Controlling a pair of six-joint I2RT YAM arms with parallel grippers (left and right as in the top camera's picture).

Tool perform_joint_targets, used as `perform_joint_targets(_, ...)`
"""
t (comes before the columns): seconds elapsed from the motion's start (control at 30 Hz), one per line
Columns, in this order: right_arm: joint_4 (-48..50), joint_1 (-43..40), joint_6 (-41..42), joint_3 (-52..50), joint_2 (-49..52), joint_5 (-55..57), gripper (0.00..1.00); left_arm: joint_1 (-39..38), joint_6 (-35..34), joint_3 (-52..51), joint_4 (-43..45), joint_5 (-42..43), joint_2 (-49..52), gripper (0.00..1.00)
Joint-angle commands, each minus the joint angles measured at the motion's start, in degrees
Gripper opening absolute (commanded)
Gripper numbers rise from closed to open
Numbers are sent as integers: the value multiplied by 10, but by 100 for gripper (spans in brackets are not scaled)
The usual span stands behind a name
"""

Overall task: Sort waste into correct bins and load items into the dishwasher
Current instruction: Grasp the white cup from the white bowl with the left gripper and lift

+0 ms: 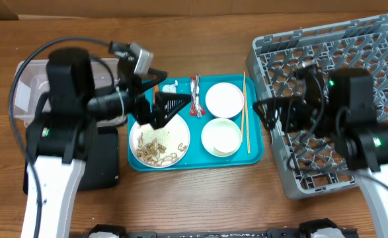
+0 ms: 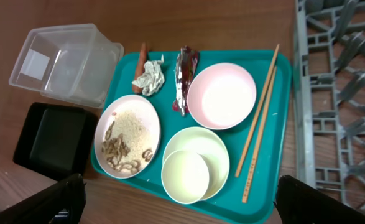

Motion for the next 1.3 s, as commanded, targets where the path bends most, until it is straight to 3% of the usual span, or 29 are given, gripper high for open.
perform_joint_targets(0.0,2,-5,71,25,36,-8,100,-15,-31,15,-24,88,56,100)
perform_joint_targets(0.1,11,-21,137,25,42,51,100,-65,-17,15,-83,-32,87,100)
perform_joint_targets(0.27,17,-54,162,25,41,67,100,-188,-33,14,-153,-383,131,100)
perform_joint_targets(0.37,15,-71,165,25,41,67,100,-237,-50,14,-151,-472,160,100)
perform_joint_targets(0.47,15,-79,165,24,41,67,100,-266,-56,14,-135,-462,198,99)
perform_joint_targets(0.77,-9,-79,163,23,45,83,100,-290,-79,14,-123,-461,315,73)
perform_joint_targets(1.07,-11,-79,163,23,76,82,100,-297,-78,14,-83,-437,357,54)
perform_joint_targets(1.23,-18,-79,163,23,92,80,100,-298,-77,14,-65,-436,361,6)
perform_joint_targets(1.27,-19,-79,163,23,93,80,100,-297,-78,15,-64,-436,361,4)
